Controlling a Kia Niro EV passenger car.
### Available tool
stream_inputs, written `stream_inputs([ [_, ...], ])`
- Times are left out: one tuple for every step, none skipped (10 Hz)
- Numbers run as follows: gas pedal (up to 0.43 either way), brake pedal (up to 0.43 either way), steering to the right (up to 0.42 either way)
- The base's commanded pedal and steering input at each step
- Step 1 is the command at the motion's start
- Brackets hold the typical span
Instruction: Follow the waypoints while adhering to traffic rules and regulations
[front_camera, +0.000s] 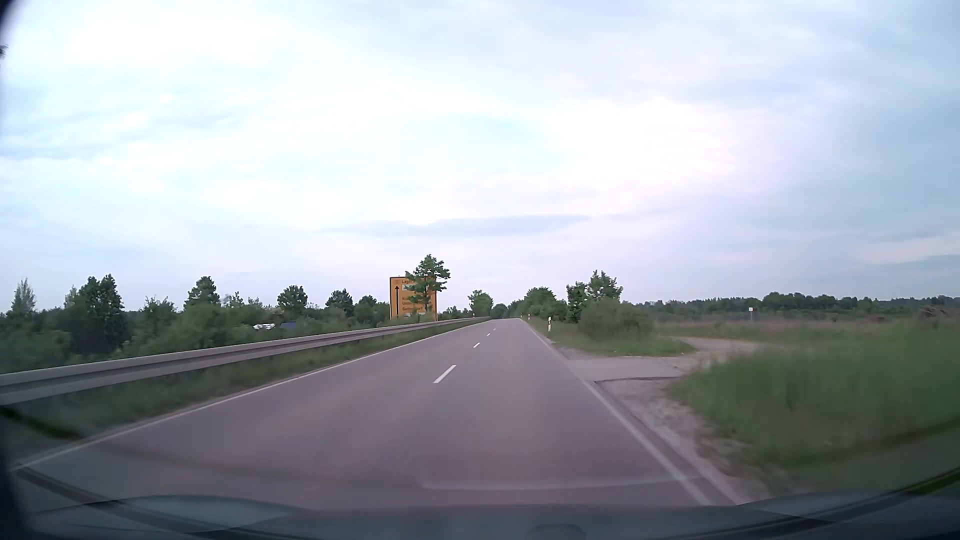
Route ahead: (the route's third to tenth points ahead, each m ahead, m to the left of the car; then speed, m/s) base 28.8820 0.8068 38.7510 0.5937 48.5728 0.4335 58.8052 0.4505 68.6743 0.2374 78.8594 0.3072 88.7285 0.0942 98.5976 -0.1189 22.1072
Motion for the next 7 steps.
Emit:
stream_inputs([
  [0.228, 0.0, -0.002],
  [0.228, 0.0, -0.002],
  [0.228, 0.0, -0.002],
  [0.228, 0.0, -0.002],
  [0.228, 0.0, -0.001],
  [0.228, 0.0, -0.001],
  [0.228, 0.0, -0.001],
])
